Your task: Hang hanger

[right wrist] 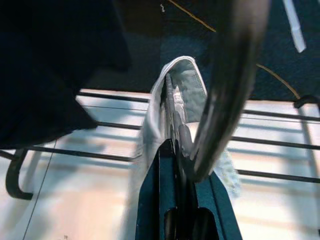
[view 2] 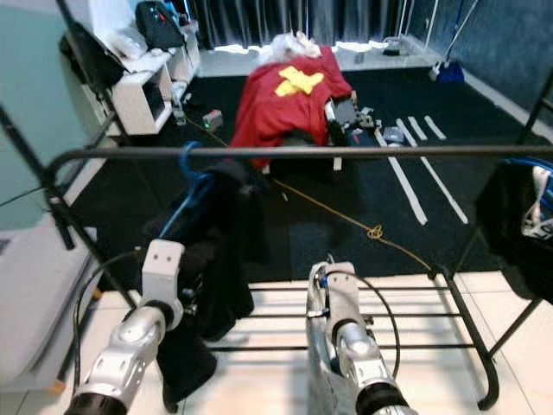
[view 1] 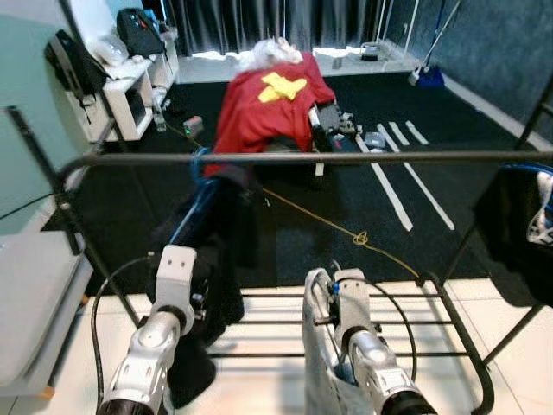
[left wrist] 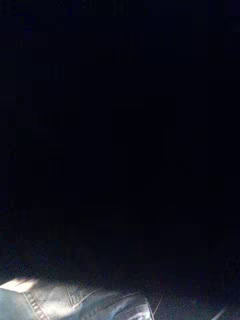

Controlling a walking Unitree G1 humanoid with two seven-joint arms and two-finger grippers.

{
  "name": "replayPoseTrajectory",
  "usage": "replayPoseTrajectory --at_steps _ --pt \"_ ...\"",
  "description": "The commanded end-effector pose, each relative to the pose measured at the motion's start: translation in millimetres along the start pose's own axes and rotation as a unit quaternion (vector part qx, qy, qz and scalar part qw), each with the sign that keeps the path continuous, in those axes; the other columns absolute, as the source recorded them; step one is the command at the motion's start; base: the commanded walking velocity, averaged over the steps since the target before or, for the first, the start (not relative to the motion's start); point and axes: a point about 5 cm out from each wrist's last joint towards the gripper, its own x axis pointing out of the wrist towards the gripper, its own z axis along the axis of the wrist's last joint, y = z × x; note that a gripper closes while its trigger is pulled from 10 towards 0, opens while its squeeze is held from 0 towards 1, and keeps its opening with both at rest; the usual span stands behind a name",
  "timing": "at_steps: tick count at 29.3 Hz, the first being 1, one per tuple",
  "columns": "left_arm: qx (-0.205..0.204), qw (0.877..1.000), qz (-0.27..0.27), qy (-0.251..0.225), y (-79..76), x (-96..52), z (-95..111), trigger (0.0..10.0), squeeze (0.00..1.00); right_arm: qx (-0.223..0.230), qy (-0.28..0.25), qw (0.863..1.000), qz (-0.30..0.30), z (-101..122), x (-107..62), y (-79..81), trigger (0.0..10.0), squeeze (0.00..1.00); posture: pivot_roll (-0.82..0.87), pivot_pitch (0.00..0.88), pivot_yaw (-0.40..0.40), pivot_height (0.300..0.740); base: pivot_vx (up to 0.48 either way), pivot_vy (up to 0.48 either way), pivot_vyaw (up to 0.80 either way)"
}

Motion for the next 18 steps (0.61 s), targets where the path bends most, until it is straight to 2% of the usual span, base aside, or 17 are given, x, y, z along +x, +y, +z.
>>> replayPoseTrajectory --at_steps 1,18 --pt "0.014 1.000 0.001 0.012 5.1 -1.6 -4.1 10.0 0.00 0.009 -0.011 1.000 0.005 2.4 0.5 6.1 10.0 0.00 0.08 0.014 0.012 0.740 0.000 0.000 0.00" --pt "0.020 1.000 -0.005 0.013 4.1 1.1 0.2 10.0 0.00 0.024 -0.009 1.000 -0.014 -2.8 -1.2 1.1 10.0 0.00 0.08 0.008 0.033 0.740 0.000 -0.466 0.00"
